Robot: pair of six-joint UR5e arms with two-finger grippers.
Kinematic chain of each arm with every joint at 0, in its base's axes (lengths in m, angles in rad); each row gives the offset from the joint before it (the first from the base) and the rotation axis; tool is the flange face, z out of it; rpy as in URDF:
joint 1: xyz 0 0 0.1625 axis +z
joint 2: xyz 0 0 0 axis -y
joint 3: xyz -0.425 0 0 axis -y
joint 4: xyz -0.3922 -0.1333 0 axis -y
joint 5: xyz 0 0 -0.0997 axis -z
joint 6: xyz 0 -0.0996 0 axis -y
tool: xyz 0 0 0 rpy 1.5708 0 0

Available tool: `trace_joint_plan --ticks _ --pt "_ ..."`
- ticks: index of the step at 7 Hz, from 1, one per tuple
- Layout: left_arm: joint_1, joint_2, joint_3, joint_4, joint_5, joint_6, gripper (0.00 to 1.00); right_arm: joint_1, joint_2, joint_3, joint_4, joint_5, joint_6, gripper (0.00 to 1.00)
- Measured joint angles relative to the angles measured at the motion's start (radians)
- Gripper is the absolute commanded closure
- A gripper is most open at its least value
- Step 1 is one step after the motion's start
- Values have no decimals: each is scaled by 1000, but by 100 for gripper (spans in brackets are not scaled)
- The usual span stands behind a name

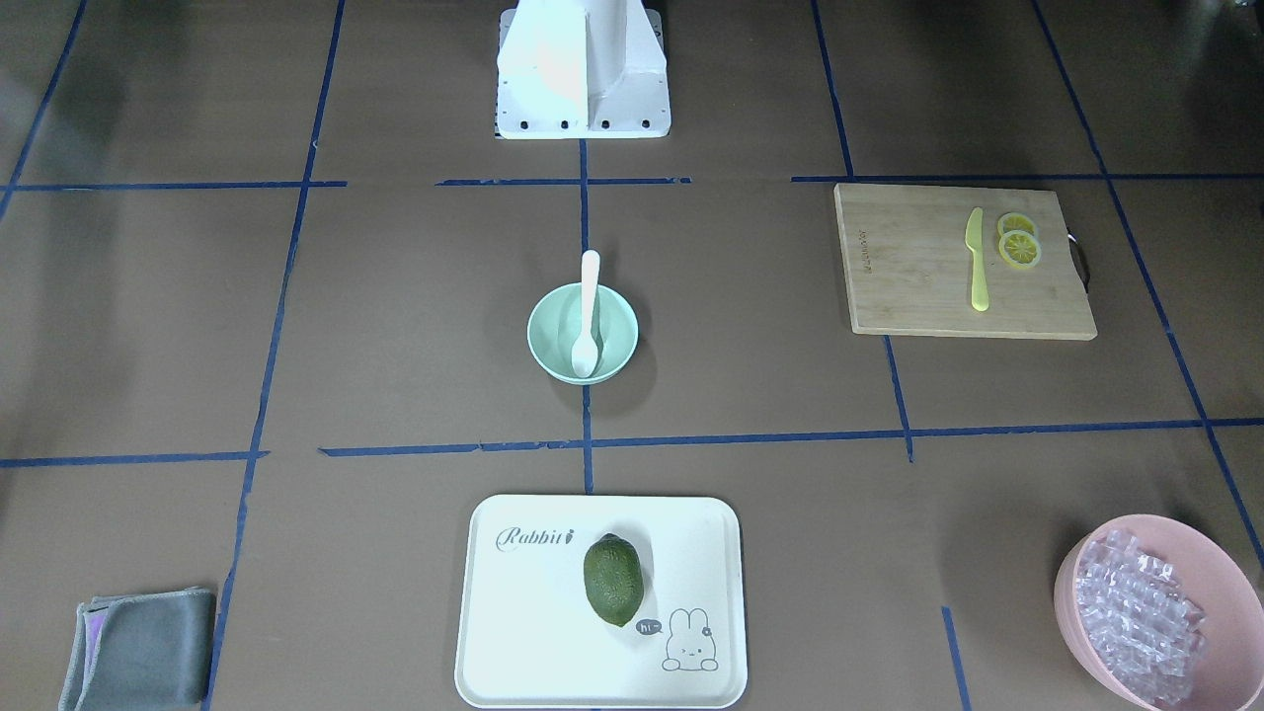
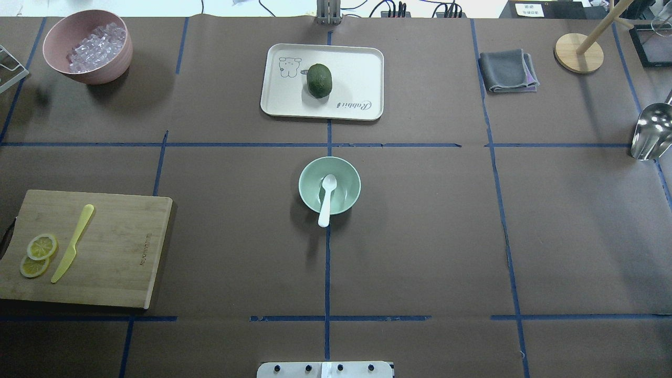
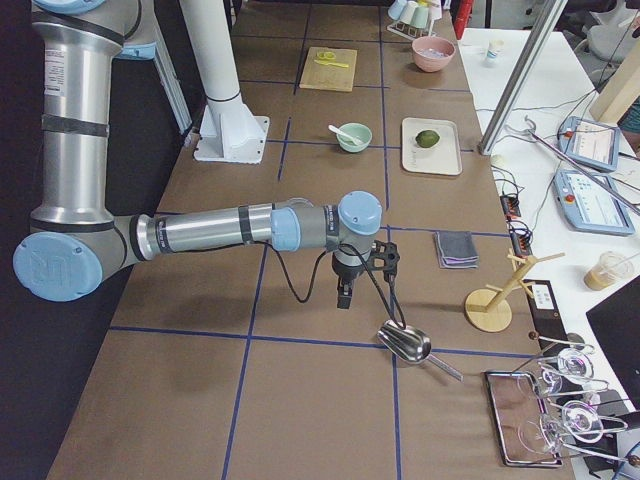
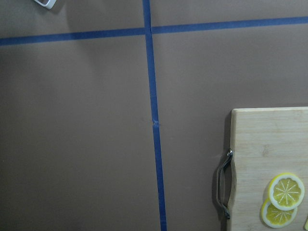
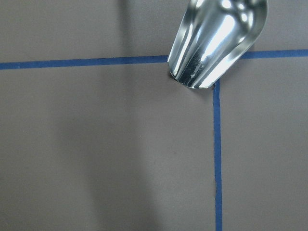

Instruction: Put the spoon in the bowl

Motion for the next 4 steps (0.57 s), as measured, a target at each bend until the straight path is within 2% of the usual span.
trace_joint_plan --ticks 4 --pt "3 20 -2 -42 -6 -1 0 -11 3 -5 0 -9 -60 0"
